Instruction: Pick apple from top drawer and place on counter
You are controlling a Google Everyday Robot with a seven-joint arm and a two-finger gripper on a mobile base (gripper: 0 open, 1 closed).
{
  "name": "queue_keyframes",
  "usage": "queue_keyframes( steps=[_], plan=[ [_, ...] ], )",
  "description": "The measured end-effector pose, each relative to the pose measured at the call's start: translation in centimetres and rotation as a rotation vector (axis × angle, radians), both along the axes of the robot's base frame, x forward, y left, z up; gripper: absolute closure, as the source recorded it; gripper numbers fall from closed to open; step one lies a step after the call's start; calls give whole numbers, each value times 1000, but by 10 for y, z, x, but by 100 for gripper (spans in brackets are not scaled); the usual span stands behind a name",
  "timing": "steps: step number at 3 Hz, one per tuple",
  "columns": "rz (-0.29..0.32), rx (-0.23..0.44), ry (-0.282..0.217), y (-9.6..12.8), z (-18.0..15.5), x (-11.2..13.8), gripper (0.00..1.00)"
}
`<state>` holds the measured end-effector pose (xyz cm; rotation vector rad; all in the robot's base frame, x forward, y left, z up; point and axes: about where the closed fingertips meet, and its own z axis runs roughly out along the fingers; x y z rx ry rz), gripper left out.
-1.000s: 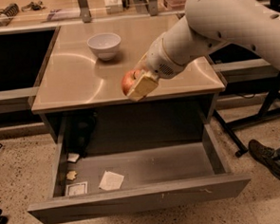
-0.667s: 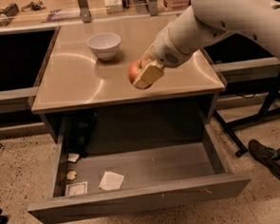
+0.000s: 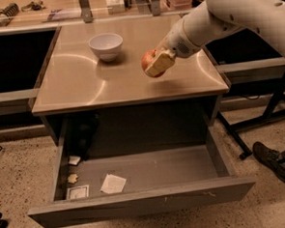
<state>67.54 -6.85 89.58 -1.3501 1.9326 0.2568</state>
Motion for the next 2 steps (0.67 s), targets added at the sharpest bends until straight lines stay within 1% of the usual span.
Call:
queue_keyframes(
  steps=[1,2],
  plan=[
    [-34,27,39,-8,-21,14,100],
    [-50,46,78,-10,-43,20,100]
  ],
)
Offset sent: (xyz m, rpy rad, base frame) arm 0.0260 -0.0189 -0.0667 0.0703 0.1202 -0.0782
